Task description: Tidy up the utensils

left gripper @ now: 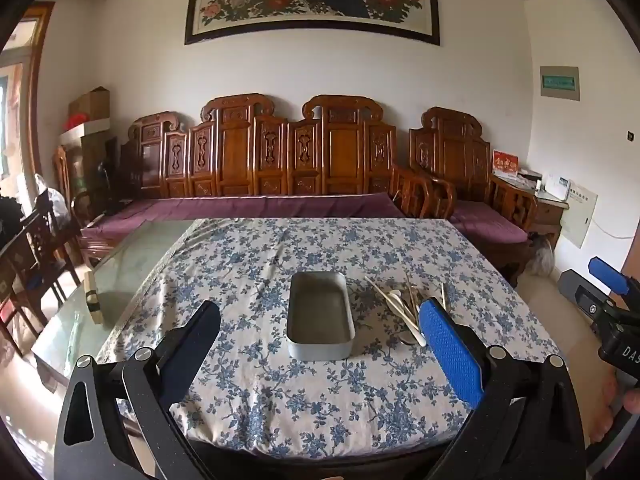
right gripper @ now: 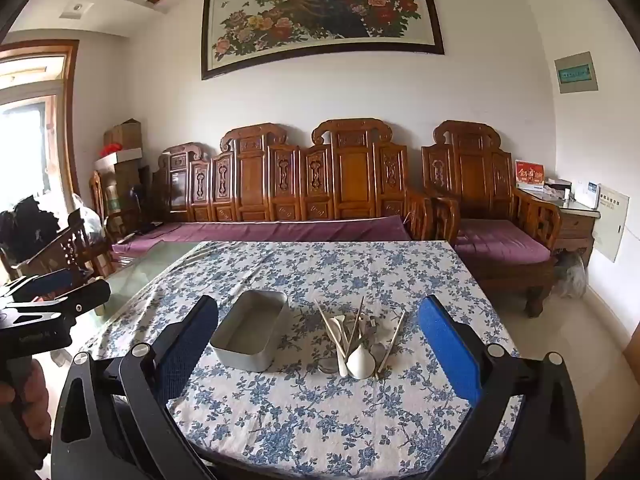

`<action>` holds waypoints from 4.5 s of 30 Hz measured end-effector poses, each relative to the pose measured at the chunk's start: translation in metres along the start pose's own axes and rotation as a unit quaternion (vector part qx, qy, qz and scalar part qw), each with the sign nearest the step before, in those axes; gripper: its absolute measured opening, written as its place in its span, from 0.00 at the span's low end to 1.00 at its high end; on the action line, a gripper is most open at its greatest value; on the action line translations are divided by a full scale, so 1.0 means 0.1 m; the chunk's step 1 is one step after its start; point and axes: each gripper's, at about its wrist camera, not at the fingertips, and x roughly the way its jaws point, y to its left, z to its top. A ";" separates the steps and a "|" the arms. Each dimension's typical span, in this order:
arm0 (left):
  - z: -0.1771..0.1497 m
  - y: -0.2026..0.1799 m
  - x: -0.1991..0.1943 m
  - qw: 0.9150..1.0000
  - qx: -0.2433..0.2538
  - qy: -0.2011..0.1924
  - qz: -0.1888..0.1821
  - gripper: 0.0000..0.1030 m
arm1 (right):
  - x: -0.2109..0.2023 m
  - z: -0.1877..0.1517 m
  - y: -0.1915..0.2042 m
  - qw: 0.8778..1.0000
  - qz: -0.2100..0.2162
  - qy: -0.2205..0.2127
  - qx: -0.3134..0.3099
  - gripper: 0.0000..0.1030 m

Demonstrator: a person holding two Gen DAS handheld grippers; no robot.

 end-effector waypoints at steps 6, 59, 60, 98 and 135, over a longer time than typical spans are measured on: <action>0.01 -0.02 0.02 1.000 0.003 0.001 0.001 0.94 | -0.01 0.00 0.02 1.000 -0.003 -0.004 -0.007 0.98; 0.04 -0.06 -0.08 1.000 0.007 -0.003 0.000 0.94 | -0.02 0.01 0.01 1.000 -0.003 -0.005 -0.008 0.98; 0.03 -0.06 -0.08 1.000 0.007 -0.002 0.000 0.94 | -0.02 0.01 0.01 1.000 -0.003 -0.006 -0.008 0.98; -0.12 -0.15 0.31 0.999 0.018 0.035 -0.020 0.94 | 0.15 -0.15 -0.10 1.000 -0.006 0.018 -0.007 0.98; -0.47 -0.82 2.41 0.975 0.079 0.182 -0.098 0.94 | 2.22 -0.87 -1.07 0.983 -0.030 0.178 0.018 0.59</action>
